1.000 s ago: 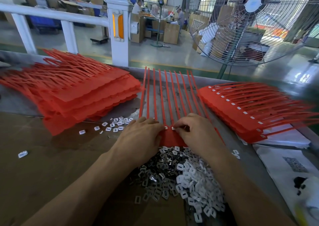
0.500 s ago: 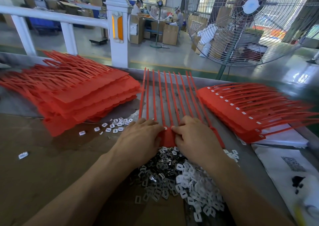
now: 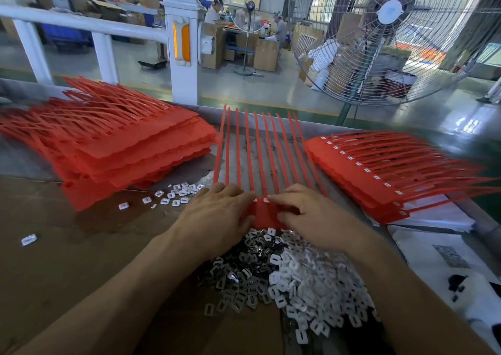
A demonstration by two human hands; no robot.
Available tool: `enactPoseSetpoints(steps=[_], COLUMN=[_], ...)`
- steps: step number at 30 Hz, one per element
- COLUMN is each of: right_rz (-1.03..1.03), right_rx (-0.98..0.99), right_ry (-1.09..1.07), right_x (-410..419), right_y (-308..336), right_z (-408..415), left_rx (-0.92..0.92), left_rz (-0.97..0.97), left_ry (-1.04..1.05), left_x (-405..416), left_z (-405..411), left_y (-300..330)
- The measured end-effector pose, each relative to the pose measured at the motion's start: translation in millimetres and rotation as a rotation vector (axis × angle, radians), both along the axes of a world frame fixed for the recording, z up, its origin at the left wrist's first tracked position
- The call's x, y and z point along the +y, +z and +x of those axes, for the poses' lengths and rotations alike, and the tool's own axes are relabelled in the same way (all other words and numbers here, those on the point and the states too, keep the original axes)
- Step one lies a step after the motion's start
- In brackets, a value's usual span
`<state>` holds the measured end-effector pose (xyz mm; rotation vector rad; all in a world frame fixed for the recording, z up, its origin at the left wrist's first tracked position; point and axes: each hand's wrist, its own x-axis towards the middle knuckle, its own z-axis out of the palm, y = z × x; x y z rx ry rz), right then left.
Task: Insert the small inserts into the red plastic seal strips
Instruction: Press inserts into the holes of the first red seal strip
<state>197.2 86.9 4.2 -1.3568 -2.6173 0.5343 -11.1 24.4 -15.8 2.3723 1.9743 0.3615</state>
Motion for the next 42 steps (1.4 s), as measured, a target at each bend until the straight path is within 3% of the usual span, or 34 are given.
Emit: enactPoseSetpoints(steps=[9,15,25,37,42], right_rz=[0.018,0.042,0.025,-0.142,-0.235], right_rx=[0.222,0.074,0.149,0.612,0.715], right_ry=[0.027,0.137,0.14,-0.221,-0.25], right_x=[-9.6,-11.5,-11.9,-20.1,-21.6], right_y=[0.4,1.5,-0.7,-0.2,-1.6], right_z=[7.0,2.4,4.0,1.8,-1.9], left_rx=[0.035,0.092,0.034,-0.026,-0.149], left_rz=[-0.013,0.011,0.022,0.034,0.225], left_ry=[-0.007,0.012,0.03,0.018,0.019], left_x=[2.9,5.2,1.4,-2.6,-5.0], left_z=[1.9,7.4,6.4,4.3,2.2], left_y=[1.6,1.6,-1.1,-0.1,4.7])
